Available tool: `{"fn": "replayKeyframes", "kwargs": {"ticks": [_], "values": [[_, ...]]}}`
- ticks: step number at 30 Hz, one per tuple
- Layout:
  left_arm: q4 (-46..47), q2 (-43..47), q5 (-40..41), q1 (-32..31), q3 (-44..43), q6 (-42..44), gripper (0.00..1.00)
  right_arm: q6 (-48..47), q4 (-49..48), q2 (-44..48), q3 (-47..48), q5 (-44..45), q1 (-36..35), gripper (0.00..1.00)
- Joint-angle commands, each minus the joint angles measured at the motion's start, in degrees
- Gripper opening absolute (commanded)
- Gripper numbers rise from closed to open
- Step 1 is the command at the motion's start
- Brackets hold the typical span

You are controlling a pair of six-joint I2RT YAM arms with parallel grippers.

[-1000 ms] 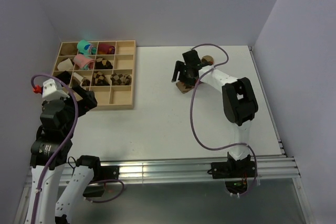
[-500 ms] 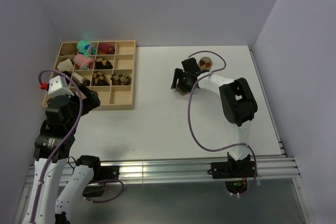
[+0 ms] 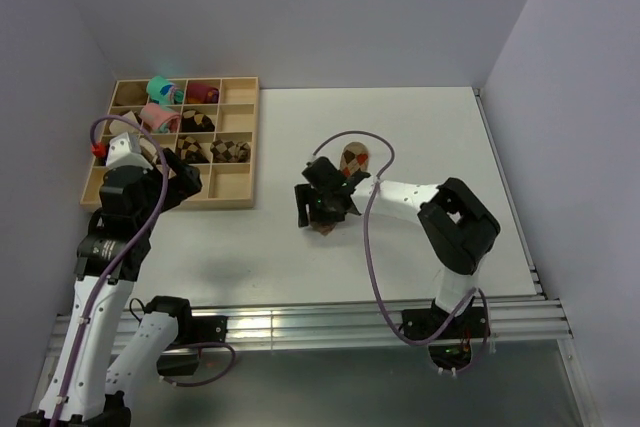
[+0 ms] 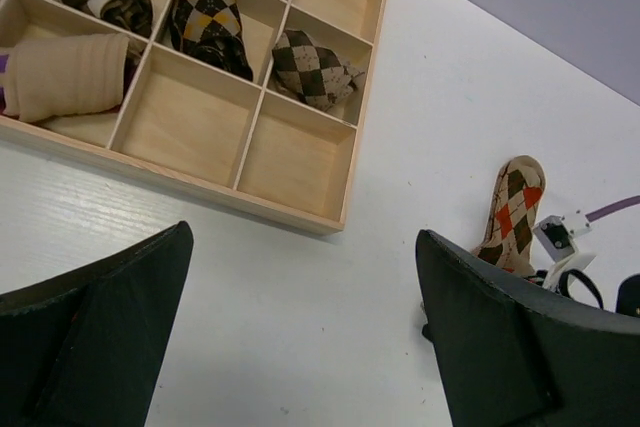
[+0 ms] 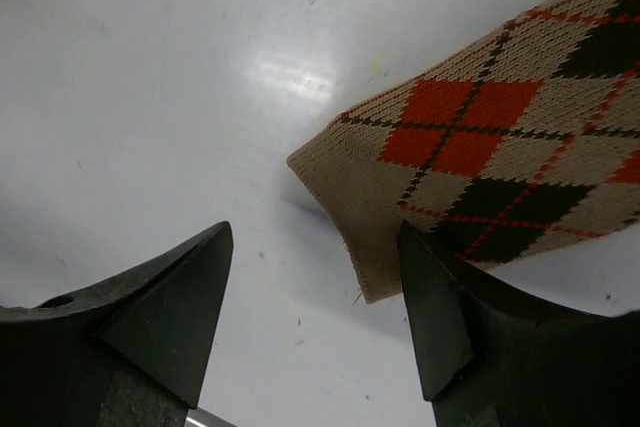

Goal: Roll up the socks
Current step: Move the sock to the center of the board, then roll the sock at the center of the board.

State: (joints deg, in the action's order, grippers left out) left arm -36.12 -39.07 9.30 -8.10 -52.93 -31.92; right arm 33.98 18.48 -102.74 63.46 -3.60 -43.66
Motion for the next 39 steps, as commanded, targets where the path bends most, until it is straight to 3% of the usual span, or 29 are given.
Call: {"fn": "replayKeyframes", "kwargs": {"ticks": [1,3,7,12,16,39], "values": [[2.9,-1.2,-2.2,-0.3,-0.4,-1.8,0.99,-5.3,6.3,6.1,3.4,7.9,-4.0,0.74],[3.2,-2.1,-2.5,-0.3,-0.2,-2.6,1.00,-7.7,7.9,7.5,3.4,11.7,-5.5,0.74],[3.9,-3.9,-4.3,-0.3,0.5,-4.4,0.99,-13.7,7.9,10.1,-0.2,17.6,-6.7,0.65],[4.7,-6.3,-7.2,-0.3,1.4,-6.3,0.99,-20.2,6.1,10.1,-1.3,15.8,-7.3,0.55],[5.3,-7.1,-7.0,-0.3,2.1,-6.8,1.00,-24.7,5.0,8.8,-0.6,13.9,-9.2,0.54],[3.9,-7.2,-7.5,-0.3,3.9,-6.6,0.99,-27.8,3.7,-3.3,0.9,13.7,-12.6,0.44]]}}
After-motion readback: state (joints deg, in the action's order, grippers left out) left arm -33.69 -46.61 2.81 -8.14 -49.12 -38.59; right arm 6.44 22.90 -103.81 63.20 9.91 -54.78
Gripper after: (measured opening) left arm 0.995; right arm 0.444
